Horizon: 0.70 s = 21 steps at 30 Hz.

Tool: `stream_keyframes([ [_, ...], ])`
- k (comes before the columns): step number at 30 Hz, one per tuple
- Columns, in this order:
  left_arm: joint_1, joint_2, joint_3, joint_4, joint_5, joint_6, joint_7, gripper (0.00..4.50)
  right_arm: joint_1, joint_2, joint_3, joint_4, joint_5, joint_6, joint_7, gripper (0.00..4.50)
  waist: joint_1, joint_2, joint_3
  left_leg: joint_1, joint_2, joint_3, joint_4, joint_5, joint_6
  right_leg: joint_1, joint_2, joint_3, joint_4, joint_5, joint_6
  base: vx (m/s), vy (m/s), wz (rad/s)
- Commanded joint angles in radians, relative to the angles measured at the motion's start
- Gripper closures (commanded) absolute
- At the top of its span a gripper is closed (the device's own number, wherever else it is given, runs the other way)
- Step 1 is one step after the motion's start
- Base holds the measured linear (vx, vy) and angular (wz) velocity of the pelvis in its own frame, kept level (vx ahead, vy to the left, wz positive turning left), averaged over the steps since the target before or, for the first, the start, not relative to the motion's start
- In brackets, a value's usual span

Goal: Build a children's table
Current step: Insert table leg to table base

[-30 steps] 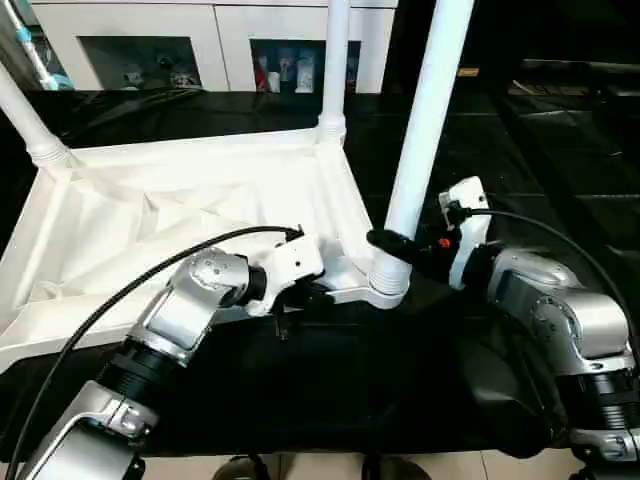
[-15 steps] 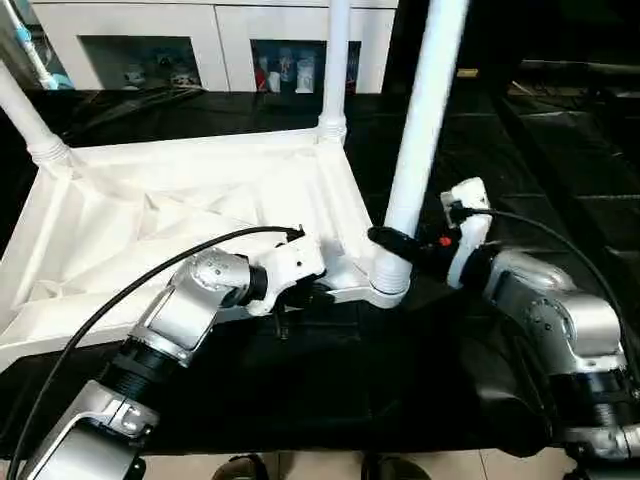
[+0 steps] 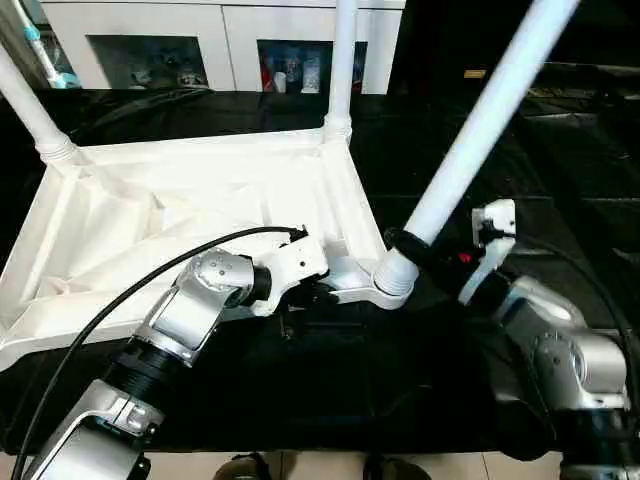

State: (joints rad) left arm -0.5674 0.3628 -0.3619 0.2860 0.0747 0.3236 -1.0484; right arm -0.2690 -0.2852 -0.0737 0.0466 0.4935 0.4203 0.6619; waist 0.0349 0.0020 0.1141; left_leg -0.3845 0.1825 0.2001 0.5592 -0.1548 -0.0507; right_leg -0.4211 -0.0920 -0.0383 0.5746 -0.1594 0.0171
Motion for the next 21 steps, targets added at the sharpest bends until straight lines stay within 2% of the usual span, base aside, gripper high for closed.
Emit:
stream_keyframes([
  [1, -0.013, 0.009, 0.027, 0.043, 0.016, 0.012, 0.069, 4.5, 0.067, -0.002, 0.015, 0.049, -0.067, -0.004, -0.015, 2.65, 0.0, -0.001, -0.044, 0.022, 0.041, -0.024, -0.08, -0.41, 0.002, 0.021, -0.045, 0.034, -0.091, -0.47, -0.156, 0.0, 0.0, 0.0],
  [7, -0.02, 0.009, 0.03, 0.056, 0.017, 0.008, 0.075, 4.5, 0.102, 0.016, 0.02, 0.041, -0.077, -0.062, -0.025, 2.65, -0.004, -0.001, -0.038, 0.024, 0.041, -0.032, -0.089, -0.463, -0.006, 0.015, -0.047, 0.031, -0.103, -0.561, -0.124, 0.0, 0.0, 0.0],
  [9, -0.02, 0.01, 0.031, 0.057, 0.016, 0.007, 0.077, 4.5, 0.109, 0.02, 0.028, 0.045, -0.084, -0.072, -0.031, 2.65, -0.004, -0.001, -0.04, 0.021, 0.043, -0.033, -0.093, -0.45, -0.005, 0.019, -0.048, 0.03, -0.103, -0.535, -0.125, 0.0, 0.0, 0.0],
  [11, -0.019, 0.011, 0.031, 0.057, 0.016, 0.006, 0.077, 4.5, 0.11, 0.014, 0.042, 0.048, -0.096, -0.079, -0.029, 2.65, -0.003, -0.001, -0.04, 0.025, 0.043, -0.03, -0.092, -0.45, -0.003, 0.015, -0.046, 0.033, -0.103, -0.517, -0.13, 0.0, 0.0, 0.0],
  [13, -0.015, 0.02, 0.024, 0.054, 0.025, -0.002, 0.073, 4.5, 0.106, -0.033, 0.112, 0.044, -0.151, -0.075, -0.003, 2.65, -0.004, -0.003, -0.038, 0.02, 0.043, -0.031, -0.094, -0.445, -0.003, 0.018, -0.045, 0.033, -0.1, -0.506, -0.133, 0.0, 0.0, 0.0],
  [14, -0.015, 0.02, 0.024, 0.054, 0.025, -0.002, 0.073, 4.5, 0.106, -0.033, 0.112, 0.044, -0.151, -0.075, -0.003, 2.65, -0.003, -0.002, -0.038, 0.022, 0.043, -0.03, -0.094, -0.445, -0.003, 0.018, -0.045, 0.033, -0.101, -0.509, -0.132, 0.0, 0.0, 0.0],
  [15, -0.015, 0.021, 0.023, 0.055, 0.025, -0.005, 0.073, 4.5, 0.101, -0.049, 0.134, 0.039, -0.169, -0.064, 0.011, 2.65, -0.004, -0.003, -0.037, 0.025, 0.042, -0.029, -0.092, -0.453, -0.001, 0.014, -0.046, 0.035, -0.103, -0.521, -0.13, 0.0, 0.0, 0.0],
  [16, -0.015, 0.025, 0.018, 0.054, 0.028, -0.009, 0.069, 4.5, 0.088, -0.072, 0.163, 0.038, -0.196, -0.057, 0.027, 2.66, -0.004, -0.005, -0.037, 0.022, 0.041, -0.031, -0.093, -0.456, -0.001, 0.017, -0.047, 0.034, -0.104, -0.544, -0.123, 0.0, 0.0, 0.0],
  [20, -0.015, 0.027, 0.016, 0.056, 0.029, -0.012, 0.068, 4.5, 0.073, -0.089, 0.187, 0.039, -0.213, -0.05, 0.042, 2.66, -0.008, -0.006, -0.033, 0.023, 0.04, -0.035, -0.092, -0.477, -0.001, 0.012, -0.052, 0.033, -0.113, -0.626, -0.096, 0.0, 0.0, 0.0],
  [21, -0.015, 0.028, 0.014, 0.058, 0.031, -0.014, 0.068, 4.5, 0.066, -0.095, 0.195, 0.04, -0.219, -0.045, 0.049, 2.66, -0.008, -0.009, -0.036, 0.024, 0.041, -0.035, -0.091, -0.479, -0.001, 0.013, -0.051, 0.033, -0.114, -0.632, -0.093, 0.0, 0.0, 0.0],
])
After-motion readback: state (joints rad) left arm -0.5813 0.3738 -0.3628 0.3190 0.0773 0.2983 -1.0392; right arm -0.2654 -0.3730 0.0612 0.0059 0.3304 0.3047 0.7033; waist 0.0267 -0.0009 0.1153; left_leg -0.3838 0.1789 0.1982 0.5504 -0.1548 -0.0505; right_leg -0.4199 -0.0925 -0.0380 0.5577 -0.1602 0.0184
